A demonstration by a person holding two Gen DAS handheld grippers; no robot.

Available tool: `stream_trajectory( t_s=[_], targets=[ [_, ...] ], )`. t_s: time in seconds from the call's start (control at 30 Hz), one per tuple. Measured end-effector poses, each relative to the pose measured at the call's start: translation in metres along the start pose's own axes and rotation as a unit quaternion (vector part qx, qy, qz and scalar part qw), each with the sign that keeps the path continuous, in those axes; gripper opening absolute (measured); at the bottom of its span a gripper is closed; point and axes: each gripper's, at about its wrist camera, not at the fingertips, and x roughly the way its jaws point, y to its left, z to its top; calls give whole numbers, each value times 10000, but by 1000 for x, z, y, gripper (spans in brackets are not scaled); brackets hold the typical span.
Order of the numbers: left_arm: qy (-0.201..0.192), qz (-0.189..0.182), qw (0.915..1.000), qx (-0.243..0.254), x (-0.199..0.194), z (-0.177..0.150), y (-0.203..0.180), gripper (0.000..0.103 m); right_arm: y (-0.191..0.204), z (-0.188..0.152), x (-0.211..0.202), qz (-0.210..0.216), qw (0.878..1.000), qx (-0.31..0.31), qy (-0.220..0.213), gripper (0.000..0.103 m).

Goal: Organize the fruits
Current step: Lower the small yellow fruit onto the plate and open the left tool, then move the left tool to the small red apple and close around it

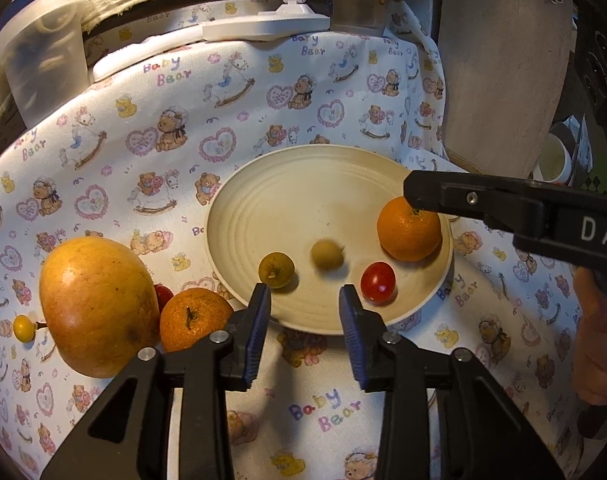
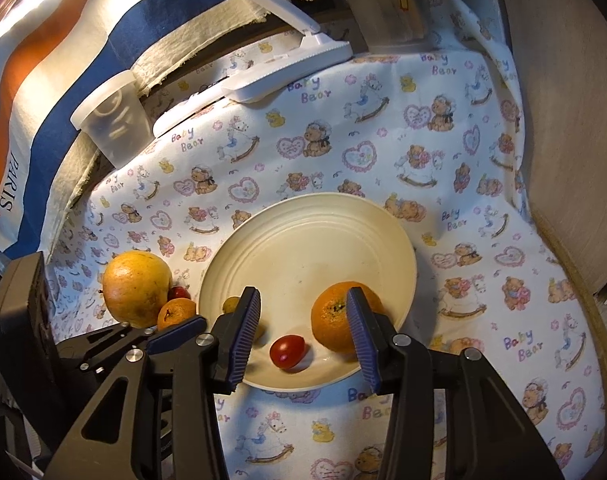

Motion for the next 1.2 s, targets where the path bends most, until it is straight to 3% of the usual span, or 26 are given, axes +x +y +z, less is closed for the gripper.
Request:
stream_trajectory(
  t_s=[0.27,0.33,0.47,0.67,0.73,1.07,1.13,1.2],
  targets=[
    [-460,177,9987,-146,-36,2,18,40,-2,3,-12,-4,9998,22,-221,46],
    [-661,313,9972,-126,-50,0,24,46,-1,3,-13,22,9997,11,-253,46],
    [-1019,672,9925,-33,-76,-8,30,48,1,3,-14,-21,9995,-31,-304,46],
    [-1436,732,9857,-494,-108,-18,56,63,3,2,-17,10,9990,-61,-444,46],
    [-1557,835,9827,-552,-114,-24,61,72,5,1,-18,8,9987,-83,-501,46],
    [-1604,882,9792,-869,-103,-45,77,78,16,-2,-24,214,9969,-278,-706,46],
    [-1670,980,9772,-872,-106,-49,79,88,18,-3,-24,217,9966,-323,-724,46],
    [-1726,1048,9755,-869,-108,-52,81,92,19,-4,-24,207,9965,-354,-734,46]
  ],
)
